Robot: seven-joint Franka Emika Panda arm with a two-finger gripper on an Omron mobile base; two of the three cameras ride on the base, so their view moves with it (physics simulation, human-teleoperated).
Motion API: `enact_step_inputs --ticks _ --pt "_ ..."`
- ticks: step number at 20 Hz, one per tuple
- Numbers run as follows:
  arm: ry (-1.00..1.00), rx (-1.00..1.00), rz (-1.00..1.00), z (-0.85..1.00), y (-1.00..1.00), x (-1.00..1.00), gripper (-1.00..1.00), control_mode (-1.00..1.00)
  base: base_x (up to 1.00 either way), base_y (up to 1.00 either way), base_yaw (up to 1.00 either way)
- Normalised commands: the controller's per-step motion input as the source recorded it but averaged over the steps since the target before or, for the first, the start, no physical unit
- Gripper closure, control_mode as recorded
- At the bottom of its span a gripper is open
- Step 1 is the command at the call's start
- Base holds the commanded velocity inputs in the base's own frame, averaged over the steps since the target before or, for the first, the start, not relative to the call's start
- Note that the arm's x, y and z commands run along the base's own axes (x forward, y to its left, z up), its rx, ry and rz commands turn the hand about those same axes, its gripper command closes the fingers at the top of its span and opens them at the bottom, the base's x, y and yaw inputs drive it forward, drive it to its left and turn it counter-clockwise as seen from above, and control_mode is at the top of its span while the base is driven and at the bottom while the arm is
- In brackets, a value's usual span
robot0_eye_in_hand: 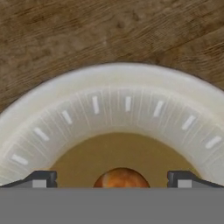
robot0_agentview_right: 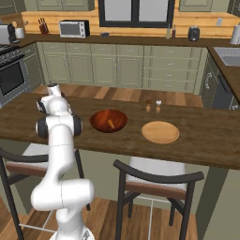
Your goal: Pick the chicken drumstick and carrot from their plates and place them in the bowl. Then put the bowl in the fridge.
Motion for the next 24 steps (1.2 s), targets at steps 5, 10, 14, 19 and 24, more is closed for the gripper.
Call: enact_step_inputs --ticks 5,10,14,19,24 --pt "0.03 0.01 0.0 -0.2 0.08 -0.02 1.0 -1.0 0.0 0.0 0.0" --pt "0.0 0.03 0.0 -0.01 -0.19 -0.31 1.0 -1.0 0.0 0.0 0.0" --pt "0.0 0.05 0.0 0.39 -0.31 -0.6 1.0 -1.0 0.0 0.0 0.0" --pt "-0.09 0.01 0.0 0.57 -0.87 -0.91 1.0 -1.0 0.0 0.0 0.0" --pt "-0.09 0.0 0.0 0.23 -1.0 -0.92 1.0 -1.0 0.0 0.0 0.0"
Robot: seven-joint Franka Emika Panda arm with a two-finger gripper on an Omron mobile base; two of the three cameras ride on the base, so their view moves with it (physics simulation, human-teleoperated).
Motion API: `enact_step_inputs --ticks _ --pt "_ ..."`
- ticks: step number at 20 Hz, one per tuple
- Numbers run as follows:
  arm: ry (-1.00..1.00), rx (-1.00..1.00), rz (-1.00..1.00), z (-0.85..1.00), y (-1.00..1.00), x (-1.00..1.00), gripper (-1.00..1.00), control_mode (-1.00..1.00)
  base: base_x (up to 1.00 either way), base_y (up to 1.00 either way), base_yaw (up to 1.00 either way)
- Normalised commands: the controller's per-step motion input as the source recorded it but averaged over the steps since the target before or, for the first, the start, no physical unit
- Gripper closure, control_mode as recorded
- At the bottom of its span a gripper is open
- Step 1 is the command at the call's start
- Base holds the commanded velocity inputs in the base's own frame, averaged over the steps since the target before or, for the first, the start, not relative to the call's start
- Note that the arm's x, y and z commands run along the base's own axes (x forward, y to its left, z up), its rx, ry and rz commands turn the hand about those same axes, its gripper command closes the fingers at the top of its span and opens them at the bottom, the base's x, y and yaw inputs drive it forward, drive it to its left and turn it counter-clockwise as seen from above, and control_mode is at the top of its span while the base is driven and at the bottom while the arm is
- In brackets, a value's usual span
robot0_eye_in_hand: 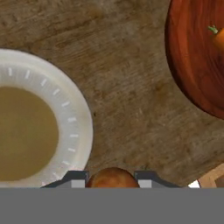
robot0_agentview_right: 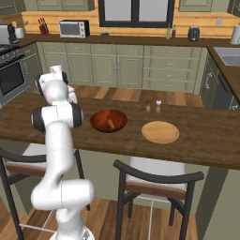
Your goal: Pick the chicken drumstick and carrot from their plates and place them in the bowl. Then put the bowl in the fridge.
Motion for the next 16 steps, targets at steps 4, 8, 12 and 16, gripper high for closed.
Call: enact_step_inputs --ticks 4,8,12,16 --pt "-0.07 0.02 0.01 0.19 -1.0 -0.63 1.0 -1.0 0.0 0.0 0.0" --pt "0.0 0.03 0.0 0.11 -1.0 -0.06 1.0 -1.0 0.0 0.0 0.0" --pt "-0.02 0.06 0.02 0.0 -1.0 0.0 1.0 -1.0 0.0 0.0 0.0" --pt "0.0 0.13 0.13 0.0 -0.82 0.29 1.0 -1.0 0.0 0.0 0.0"
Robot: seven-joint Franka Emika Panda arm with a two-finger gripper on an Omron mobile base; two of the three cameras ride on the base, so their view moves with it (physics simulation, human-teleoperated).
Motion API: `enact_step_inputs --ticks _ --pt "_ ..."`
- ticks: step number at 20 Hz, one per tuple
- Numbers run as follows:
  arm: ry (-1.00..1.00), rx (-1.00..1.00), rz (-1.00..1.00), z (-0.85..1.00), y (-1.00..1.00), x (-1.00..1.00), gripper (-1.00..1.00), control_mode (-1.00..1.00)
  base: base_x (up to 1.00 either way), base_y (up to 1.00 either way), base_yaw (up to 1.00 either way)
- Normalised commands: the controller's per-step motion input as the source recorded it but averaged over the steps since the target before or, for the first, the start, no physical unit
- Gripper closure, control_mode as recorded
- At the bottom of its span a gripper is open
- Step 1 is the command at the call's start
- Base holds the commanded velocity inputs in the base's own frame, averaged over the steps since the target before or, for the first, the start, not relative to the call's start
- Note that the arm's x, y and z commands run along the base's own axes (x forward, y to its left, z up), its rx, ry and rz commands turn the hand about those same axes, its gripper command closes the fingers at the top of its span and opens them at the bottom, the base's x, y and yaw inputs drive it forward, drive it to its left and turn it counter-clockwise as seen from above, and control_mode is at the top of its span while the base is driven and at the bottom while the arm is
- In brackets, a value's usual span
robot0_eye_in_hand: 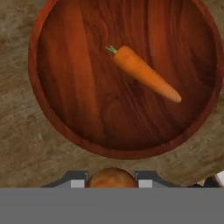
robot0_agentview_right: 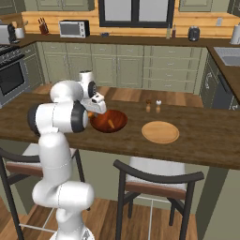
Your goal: Pick the chicken drumstick and carrot from their plates and place them in the bowl. Then put the bowl in the fridge.
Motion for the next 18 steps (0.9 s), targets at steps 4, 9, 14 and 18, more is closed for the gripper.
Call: enact_step_inputs --ticks 4,9,14,18 --pt "-0.01 0.15 0.19 -0.02 -0.38 0.65 1.0 -1.0 0.0 0.0 0.0" --pt "0.01 0.07 0.18 -0.26 0.01 0.62 1.0 -1.0 0.0 0.0 0.0" --pt "0.06 0.0 0.15 -0.35 0.11 0.38 1.0 -1.0 0.0 0.0 0.0" --pt "0.03 0.0 0.13 -0.27 0.03 0.37 -1.0 -1.0 0.0 0.0 0.0"
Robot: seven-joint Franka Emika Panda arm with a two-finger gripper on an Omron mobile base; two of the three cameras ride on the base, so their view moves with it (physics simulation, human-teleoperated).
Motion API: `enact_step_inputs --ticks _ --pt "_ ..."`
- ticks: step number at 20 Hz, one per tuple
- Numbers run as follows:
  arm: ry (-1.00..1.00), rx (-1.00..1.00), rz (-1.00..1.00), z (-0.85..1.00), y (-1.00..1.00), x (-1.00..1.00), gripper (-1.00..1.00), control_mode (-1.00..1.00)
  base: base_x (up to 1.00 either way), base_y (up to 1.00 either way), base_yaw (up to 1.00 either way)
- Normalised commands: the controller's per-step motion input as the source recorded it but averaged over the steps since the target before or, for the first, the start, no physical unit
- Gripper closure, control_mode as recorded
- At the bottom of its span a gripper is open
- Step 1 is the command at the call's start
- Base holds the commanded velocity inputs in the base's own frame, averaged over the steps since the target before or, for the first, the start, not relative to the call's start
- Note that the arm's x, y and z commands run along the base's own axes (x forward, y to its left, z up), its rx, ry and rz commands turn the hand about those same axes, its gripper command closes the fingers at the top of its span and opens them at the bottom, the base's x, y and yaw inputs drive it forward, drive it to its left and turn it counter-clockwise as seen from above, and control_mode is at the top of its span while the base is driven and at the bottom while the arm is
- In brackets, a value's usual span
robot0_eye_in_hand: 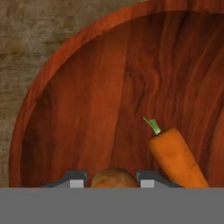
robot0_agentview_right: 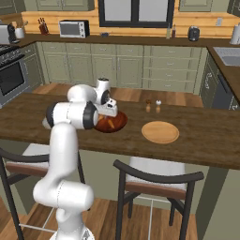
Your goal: Pick the chicken drumstick and carrot from their plates and place them in the bowl. Then put the bowl in the fridge.
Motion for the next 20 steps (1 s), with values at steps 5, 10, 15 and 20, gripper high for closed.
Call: enact_step_inputs --ticks 5,10,15,20 --pt "0.05 0.0 0.13 -0.34 0.0 0.26 -1.0 -1.0 0.0 0.0 0.0" --pt "0.0 0.01 0.13 -0.09 0.0 0.01 -1.0 -1.0 0.0 0.0 0.0" --pt "0.0 0.01 0.11 0.33 0.0 -0.1 -1.0 -1.0 0.0 0.0 0.0" --pt "0.0 0.0 0.04 0.31 -0.26 -0.82 -1.0 -1.0 0.0 0.0 0.0"
